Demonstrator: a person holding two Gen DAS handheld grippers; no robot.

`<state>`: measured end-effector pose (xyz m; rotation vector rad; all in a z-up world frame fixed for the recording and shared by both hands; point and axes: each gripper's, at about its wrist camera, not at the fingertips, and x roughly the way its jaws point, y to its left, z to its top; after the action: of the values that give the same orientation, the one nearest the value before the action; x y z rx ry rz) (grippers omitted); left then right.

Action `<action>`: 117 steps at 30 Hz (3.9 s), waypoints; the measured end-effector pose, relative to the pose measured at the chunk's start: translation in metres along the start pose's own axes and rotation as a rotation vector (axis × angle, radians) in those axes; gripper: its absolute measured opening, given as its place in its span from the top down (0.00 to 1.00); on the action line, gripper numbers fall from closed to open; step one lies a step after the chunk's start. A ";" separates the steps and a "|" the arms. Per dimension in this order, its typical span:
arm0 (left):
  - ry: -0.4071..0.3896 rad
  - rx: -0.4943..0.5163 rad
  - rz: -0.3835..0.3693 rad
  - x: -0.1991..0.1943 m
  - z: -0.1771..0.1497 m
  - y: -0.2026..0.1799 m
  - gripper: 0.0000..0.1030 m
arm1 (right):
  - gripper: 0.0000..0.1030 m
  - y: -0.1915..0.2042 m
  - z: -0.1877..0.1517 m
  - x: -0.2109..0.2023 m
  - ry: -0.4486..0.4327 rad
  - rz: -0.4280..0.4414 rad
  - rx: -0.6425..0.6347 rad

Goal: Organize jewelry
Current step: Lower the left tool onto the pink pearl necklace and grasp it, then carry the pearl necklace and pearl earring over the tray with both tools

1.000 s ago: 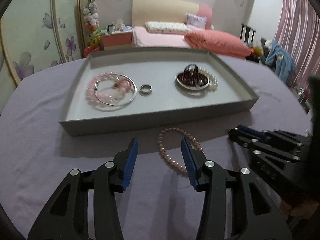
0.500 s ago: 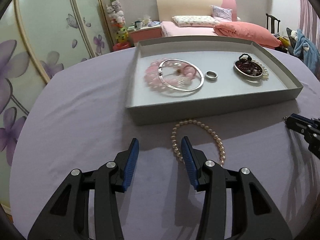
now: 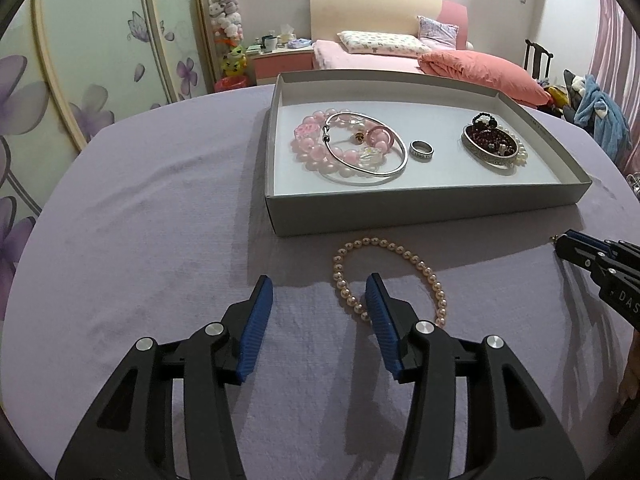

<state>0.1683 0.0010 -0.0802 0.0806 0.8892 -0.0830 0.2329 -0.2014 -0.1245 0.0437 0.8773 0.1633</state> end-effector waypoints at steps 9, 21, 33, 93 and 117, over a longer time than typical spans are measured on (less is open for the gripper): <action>-0.008 0.052 0.002 0.000 0.000 -0.006 0.67 | 0.86 -0.001 0.000 0.000 0.001 -0.008 -0.007; -0.011 0.098 0.001 -0.003 -0.001 -0.009 0.93 | 0.86 0.000 0.000 0.001 0.001 -0.011 -0.011; -0.032 0.018 -0.049 -0.010 -0.001 0.005 0.94 | 0.87 -0.003 -0.002 -0.009 -0.037 0.000 0.010; -0.560 -0.006 -0.047 -0.116 0.004 -0.036 0.94 | 0.87 0.055 0.009 -0.124 -0.616 -0.120 -0.057; -0.497 -0.050 -0.117 -0.061 0.067 -0.035 0.94 | 0.87 0.018 0.085 -0.053 -0.551 -0.101 0.049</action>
<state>0.1778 -0.0380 0.0080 -0.0389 0.3983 -0.1816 0.2628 -0.1901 -0.0285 0.0855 0.3323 0.0300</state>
